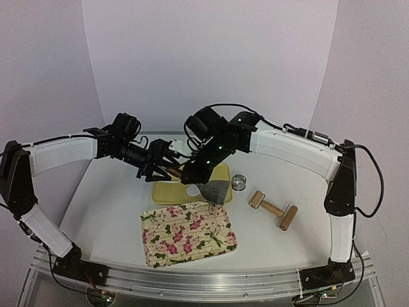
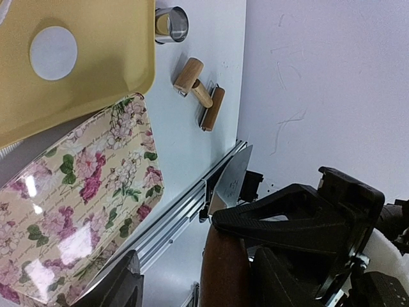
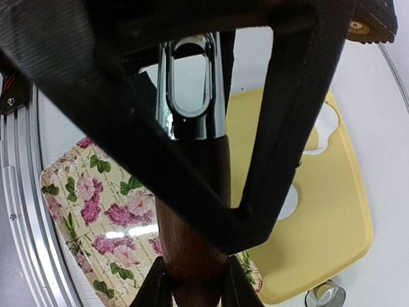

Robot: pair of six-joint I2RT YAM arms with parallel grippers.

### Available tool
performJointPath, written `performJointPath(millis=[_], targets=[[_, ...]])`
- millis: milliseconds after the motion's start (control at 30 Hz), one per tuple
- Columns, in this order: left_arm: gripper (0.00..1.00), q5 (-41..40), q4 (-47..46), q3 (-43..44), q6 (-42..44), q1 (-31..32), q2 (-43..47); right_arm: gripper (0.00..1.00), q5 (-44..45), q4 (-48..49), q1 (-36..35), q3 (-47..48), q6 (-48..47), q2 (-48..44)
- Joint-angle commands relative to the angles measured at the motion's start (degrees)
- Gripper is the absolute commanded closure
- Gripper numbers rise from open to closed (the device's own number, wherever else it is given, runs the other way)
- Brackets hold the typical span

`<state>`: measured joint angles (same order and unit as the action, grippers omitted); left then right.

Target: Roll out the dumpling wrappers from the dough

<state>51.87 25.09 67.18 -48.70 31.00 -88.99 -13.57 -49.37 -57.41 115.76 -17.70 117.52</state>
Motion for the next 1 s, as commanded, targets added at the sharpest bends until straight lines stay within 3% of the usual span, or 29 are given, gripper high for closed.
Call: performJointPath(millis=[0, 267, 400, 567, 667, 733, 833, 867, 967], targets=[[0.45, 3.12, 2.28, 0.94, 2.95, 1.08, -0.74, 1.00, 1.41, -0.55, -0.03, 2.89, -1.75, 0.62], [0.59, 4.17, 1.83, 1.44, 3.36, 2.12, -2.18, 1.00, 2.11, -1.08, -0.49, 3.15, -2.70, 0.36], [0.73, 4.54, 2.25, 1.91, 4.12, 2.65, -2.84, 1.00, 2.11, -1.17, -0.57, 2.98, -2.81, 0.40], [0.99, 4.27, 0.23, 1.28, 3.33, 2.66, -2.40, 1.00, 2.89, -1.07, -0.62, 2.82, -3.03, 0.60], [1.00, 3.46, -1.54, 0.67, 2.40, 2.65, -1.56, 1.00, 5.98, -1.00, -0.66, 2.76, -2.35, 0.77], [1.00, 1.89, -2.27, 0.37, 2.06, 2.46, -0.55, 0.86, 8.43, -0.79, -0.66, 2.61, -1.16, 0.66], [1.00, -3.15, -2.93, -0.37, 1.54, 1.39, 2.01, 0.51, 11.07, 0.98, -0.66, 1.66, 0.73, -0.64], [1.00, -4.91, -3.63, -0.92, 0.90, 0.76, 3.18, 0.43, 11.76, 1.95, -0.66, 0.97, 1.52, -1.49], [1.00, -9.12, -6.62, -3.08, -0.94, -1.55, 6.21, 0.33, 14.86, 4.37, -0.53, -0.71, 5.72, -4.22]])
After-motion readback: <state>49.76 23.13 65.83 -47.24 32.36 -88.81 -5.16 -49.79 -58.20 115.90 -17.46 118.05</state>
